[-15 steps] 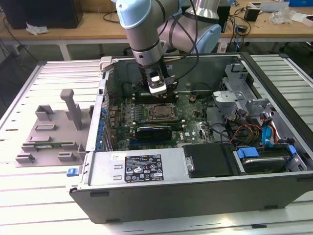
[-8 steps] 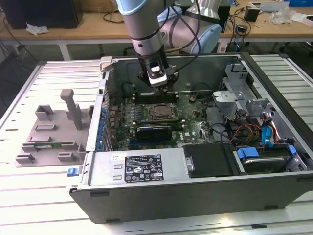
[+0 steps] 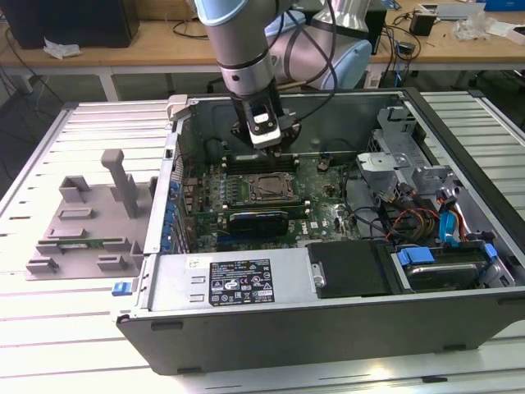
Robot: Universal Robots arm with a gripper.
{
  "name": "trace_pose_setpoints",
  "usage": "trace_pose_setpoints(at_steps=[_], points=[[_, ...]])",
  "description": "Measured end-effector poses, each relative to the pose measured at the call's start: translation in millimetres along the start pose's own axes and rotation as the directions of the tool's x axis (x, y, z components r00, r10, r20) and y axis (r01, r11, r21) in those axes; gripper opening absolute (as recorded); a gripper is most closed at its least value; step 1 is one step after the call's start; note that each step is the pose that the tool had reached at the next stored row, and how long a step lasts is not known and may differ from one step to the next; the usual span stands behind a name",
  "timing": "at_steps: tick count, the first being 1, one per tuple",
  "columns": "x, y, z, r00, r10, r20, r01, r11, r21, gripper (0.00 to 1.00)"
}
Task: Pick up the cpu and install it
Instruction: 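Install the first cpu locking lever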
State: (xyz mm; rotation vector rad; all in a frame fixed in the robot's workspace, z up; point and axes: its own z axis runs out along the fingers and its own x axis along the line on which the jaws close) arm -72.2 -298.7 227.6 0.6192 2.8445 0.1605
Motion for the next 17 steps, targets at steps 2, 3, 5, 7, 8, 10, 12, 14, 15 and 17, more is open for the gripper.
trace_pose_setpoints(at_steps=[2,3,5,7,8,10,12,14,15,17], points=[[-0.8,-1.8,-0.2,1.0000,-0.008,0.0049,0.008,0.9994,0.0349,0.11],[-1.1,-2.3,-0.1,0.9999,-0.013,0.0074,0.013,0.9982,0.0585,0.11],[-1.3,-2.5,-0.2,0.9997,-0.023,-0.0012,0.023,0.9942,0.1052,0.11],[-4.0,-1.3,0.6,0.9991,-0.036,-0.0222,0.038,0.9925,0.1157,0.11],[-5.7,-0.6,1.0,0.9989,-0.038,-0.0295,0.041,0.9922,0.1182,0.11],[-9.2,0.2,1.8,0.9977,-0.043,-0.0520,0.049,0.9909,0.1255,0.11],[-15.1,0.2,3.0,0.9960,-0.042,-0.0786,0.053,0.9893,0.1360,0.11],[-20.8,-1.2,3.9,0.9944,-0.040,-0.0981,0.054,0.9881,0.1437,0.11],[-25.1,-2.6,4.6,0.9930,-0.039,-0.1117,0.055,0.9873,0.1490,0.11],[-30.6,-5.0,5.3,0.9908,-0.037,-0.1302,0.057,0.9861,0.1562,0.11]])
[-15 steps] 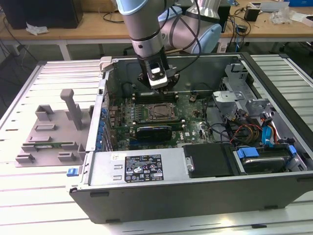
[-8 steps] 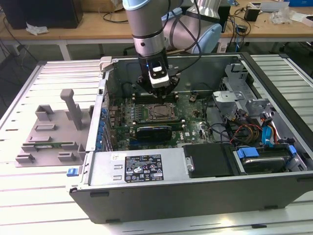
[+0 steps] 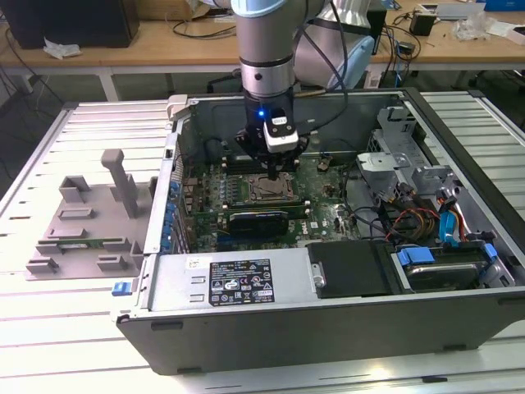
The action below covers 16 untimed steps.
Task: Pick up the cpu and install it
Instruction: 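Install the first cpu locking lever, then install the second cpu locking lever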
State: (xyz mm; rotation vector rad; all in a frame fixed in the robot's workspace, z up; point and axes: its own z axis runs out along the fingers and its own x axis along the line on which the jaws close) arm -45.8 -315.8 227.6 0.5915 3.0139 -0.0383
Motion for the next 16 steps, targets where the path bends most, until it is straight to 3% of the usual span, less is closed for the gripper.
trace_pose_setpoints(at_steps=[4,6,16], points=[[-4.1,-4.9,0.3,0.9999,-0.001,-0.0147,0.001,1.0000,0.0062,0.11],[-4.6,-5.3,0.4,0.9999,-0.001,-0.0173,0.001,1.0000,0.0071,0.11],[-4.8,-5.2,0.4,0.9998,-0.001,-0.0174,0.001,1.0000,0.0072,0.11]])
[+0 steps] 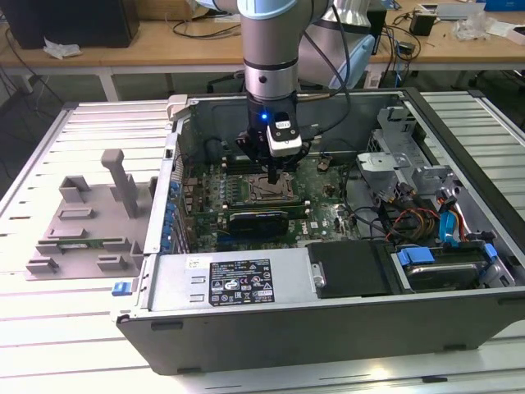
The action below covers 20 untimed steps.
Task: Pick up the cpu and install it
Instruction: 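Install the second cpu locking lever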
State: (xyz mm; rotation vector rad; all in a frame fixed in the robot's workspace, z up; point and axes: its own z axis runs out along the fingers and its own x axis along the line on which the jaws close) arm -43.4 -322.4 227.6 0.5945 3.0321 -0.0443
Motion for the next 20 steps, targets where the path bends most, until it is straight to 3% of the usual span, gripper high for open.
trace_pose_setpoints(at_steps=[6,8,10,14,20], points=[[-0.1,0.1,-0.1,1.0000,0.000,0.0000,0.000,1.0000,0.0000,0.11],[-0.6,-0.2,-10.3,1.0000,-0.002,0.0000,0.002,1.0000,-0.0001,0.11],[-0.9,-0.3,-15.1,1.0000,-0.003,0.0001,0.003,1.0000,-0.0002,0.11],[-1.4,-1.1,-17.0,0.9999,-0.012,0.0002,0.012,0.9999,-0.0006,0.11],[-6.9,-14.9,-16.4,0.9997,-0.024,0.0006,0.024,0.9997,-0.0014,0.11]])
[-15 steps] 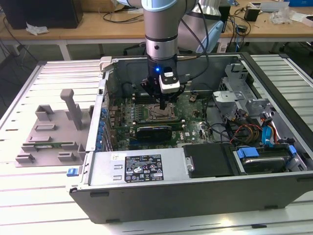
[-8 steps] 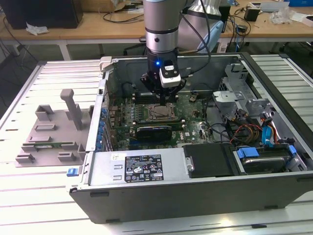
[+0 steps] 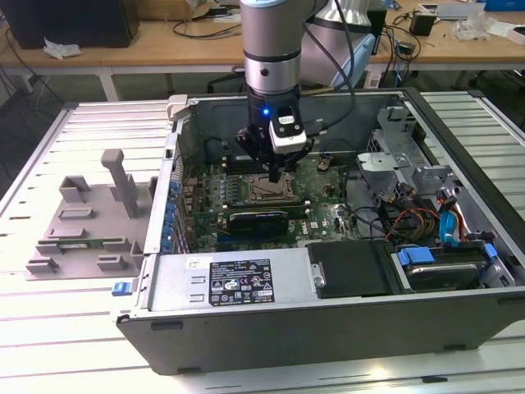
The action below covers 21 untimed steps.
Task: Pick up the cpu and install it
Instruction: 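Install the second cpu locking lever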
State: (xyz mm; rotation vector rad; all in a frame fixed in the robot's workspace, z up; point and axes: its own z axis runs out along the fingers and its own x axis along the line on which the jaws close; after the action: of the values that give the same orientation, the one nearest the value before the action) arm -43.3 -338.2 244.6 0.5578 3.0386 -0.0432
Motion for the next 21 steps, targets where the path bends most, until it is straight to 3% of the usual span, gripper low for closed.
trace_pose_setpoints(at_steps=[4,8,10,17,21], points=[[-4.9,-13.1,0.5,0.9999,-0.014,0.0005,0.014,0.9999,-0.0009,0.11],[-5.9,-16.0,0.7,0.9985,-0.055,0.0013,0.055,0.9985,-0.0033,0.11],[-6.5,-17.3,1.0,0.9938,-0.111,0.0026,0.111,0.9937,-0.0062,0.11],[-6.4,-19.3,2.4,0.9728,-0.231,0.0060,0.232,0.9728,-0.0118,0.11],[4.7,-24.1,4.9,0.9711,-0.239,0.0064,0.239,0.9710,-0.0122,0.11]])
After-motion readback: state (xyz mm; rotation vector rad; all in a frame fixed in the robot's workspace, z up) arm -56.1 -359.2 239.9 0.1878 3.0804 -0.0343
